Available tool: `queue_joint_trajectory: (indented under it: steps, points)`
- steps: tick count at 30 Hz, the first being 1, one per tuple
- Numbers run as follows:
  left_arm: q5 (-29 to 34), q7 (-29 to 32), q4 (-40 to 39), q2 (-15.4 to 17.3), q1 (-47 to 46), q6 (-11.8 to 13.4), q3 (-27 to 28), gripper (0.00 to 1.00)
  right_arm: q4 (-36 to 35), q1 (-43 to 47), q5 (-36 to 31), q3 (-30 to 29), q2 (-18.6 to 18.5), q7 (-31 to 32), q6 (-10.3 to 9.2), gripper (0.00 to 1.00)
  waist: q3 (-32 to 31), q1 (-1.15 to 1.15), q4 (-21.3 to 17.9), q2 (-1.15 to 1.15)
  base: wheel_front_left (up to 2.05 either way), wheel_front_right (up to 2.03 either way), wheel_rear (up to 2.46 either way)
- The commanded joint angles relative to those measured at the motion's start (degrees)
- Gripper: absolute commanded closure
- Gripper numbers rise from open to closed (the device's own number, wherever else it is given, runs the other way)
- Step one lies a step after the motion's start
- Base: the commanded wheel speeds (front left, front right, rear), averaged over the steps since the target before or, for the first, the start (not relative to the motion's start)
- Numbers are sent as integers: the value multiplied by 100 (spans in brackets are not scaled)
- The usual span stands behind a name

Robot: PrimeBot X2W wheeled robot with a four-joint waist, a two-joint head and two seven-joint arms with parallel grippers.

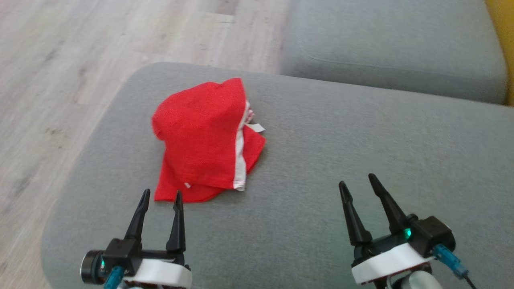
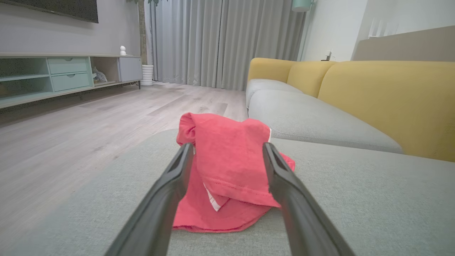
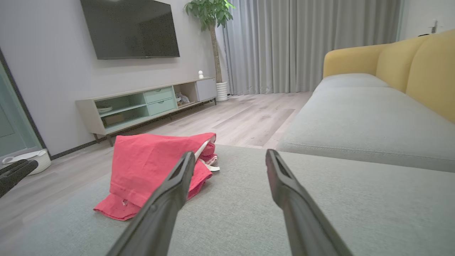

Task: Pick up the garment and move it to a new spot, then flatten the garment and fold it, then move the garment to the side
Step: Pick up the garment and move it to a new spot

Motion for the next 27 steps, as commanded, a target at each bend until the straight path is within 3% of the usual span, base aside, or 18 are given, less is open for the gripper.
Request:
queue_joint_trajectory:
  steps: [1, 13, 23, 27]
  points:
    - [67, -71, -167, -9, -159, 0, 229, 0, -149, -101, 58, 179, -37, -62, -4, 0, -65, 0, 227, 0, 0, 0, 0]
    - [40, -71, -193, -14, -41, -35, 296, 0, -98, -64, 173, 433, -37, -62, -4, 0, -161, 0, 818, 0, 0, 0, 0]
    - [68, -71, -194, -15, -54, -34, 307, 0, -78, -47, 231, 446, -37, -62, -4, 0, -189, 0, 901, 0, 0, 0, 0]
    - [189, -71, -140, 94, -293, -144, 265, 0, -83, -104, 206, 449, -37, -62, -4, 0, -74, 0, 821, 0, 0, 0, 0]
